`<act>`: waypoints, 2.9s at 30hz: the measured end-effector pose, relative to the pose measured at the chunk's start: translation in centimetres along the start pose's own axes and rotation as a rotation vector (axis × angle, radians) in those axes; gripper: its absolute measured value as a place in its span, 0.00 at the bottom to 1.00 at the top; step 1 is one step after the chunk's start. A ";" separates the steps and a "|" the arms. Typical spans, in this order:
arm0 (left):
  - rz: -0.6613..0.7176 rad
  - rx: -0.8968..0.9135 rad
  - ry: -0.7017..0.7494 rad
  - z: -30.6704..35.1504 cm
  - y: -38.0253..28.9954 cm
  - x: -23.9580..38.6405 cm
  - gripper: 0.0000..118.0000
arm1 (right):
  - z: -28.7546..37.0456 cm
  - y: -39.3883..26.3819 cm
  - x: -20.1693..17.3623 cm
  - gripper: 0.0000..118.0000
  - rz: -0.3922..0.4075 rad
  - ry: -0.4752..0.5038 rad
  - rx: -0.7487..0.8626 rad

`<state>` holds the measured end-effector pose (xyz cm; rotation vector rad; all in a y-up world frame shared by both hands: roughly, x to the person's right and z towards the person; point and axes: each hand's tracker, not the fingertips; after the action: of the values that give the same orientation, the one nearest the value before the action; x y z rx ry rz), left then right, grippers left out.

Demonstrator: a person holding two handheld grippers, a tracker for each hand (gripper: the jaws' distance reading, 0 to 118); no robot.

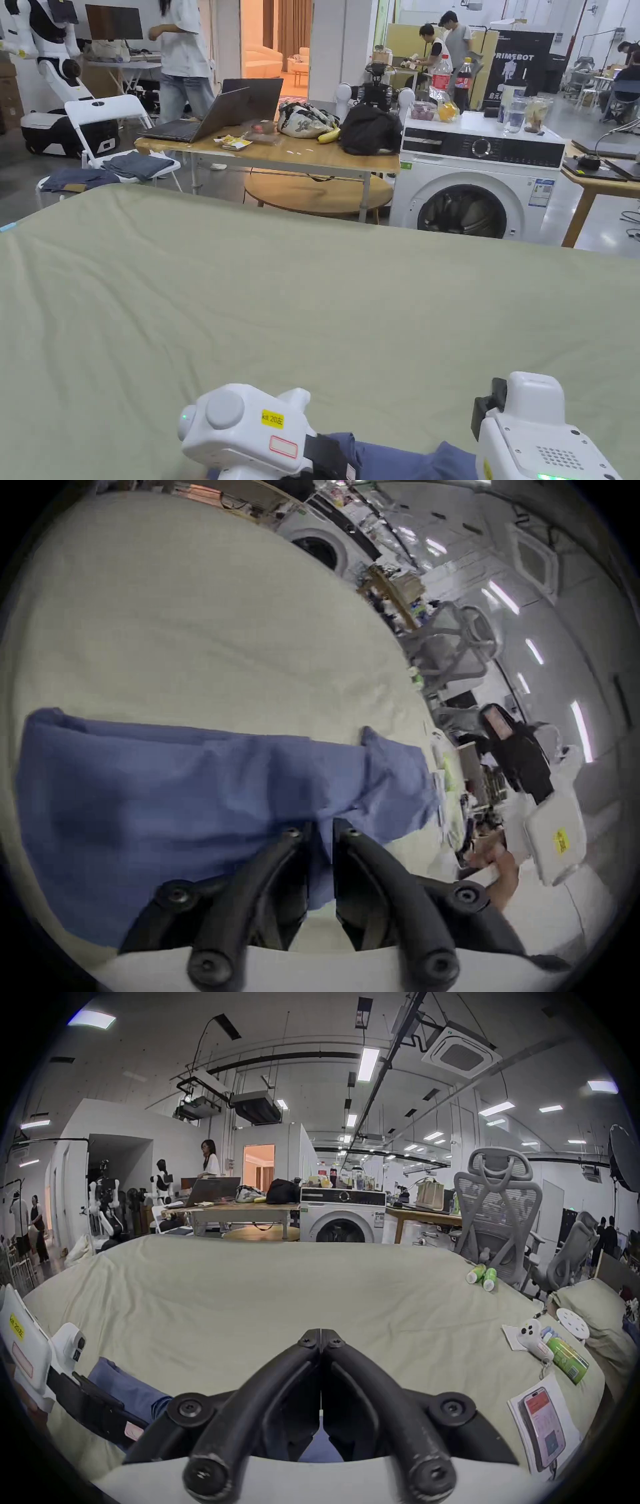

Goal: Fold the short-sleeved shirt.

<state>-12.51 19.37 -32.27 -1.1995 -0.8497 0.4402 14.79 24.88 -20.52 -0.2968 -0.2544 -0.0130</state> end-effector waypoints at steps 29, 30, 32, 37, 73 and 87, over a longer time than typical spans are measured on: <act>0.228 0.236 0.017 14.1 -1.0 -11.8 0.49 | -0.6 0.0 -1.3 0.00 -0.001 0.028 -0.009; 0.246 0.224 0.004 13.6 -0.9 -12.5 0.50 | -0.6 0.0 -1.5 0.00 -0.001 0.033 -0.012; 0.240 0.197 0.001 12.3 -1.0 -13.4 0.51 | -0.6 -0.1 -1.9 0.00 0.001 0.041 -0.017; 0.226 0.146 -0.167 8.6 -1.7 -14.7 0.46 | -0.6 -0.2 -2.1 0.00 0.011 0.047 -0.026; -0.015 0.281 0.200 18.9 -0.3 2.2 0.04 | 0.4 1.7 -0.9 0.00 -0.003 0.059 0.014; -0.153 -0.019 0.295 1.1 2.3 9.7 0.04 | 2.1 1.8 3.0 0.00 -0.016 -0.010 0.038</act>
<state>-6.96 27.63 -30.97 -1.1725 -0.6847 0.1262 17.25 27.30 -18.35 -0.2576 -0.2668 -0.0221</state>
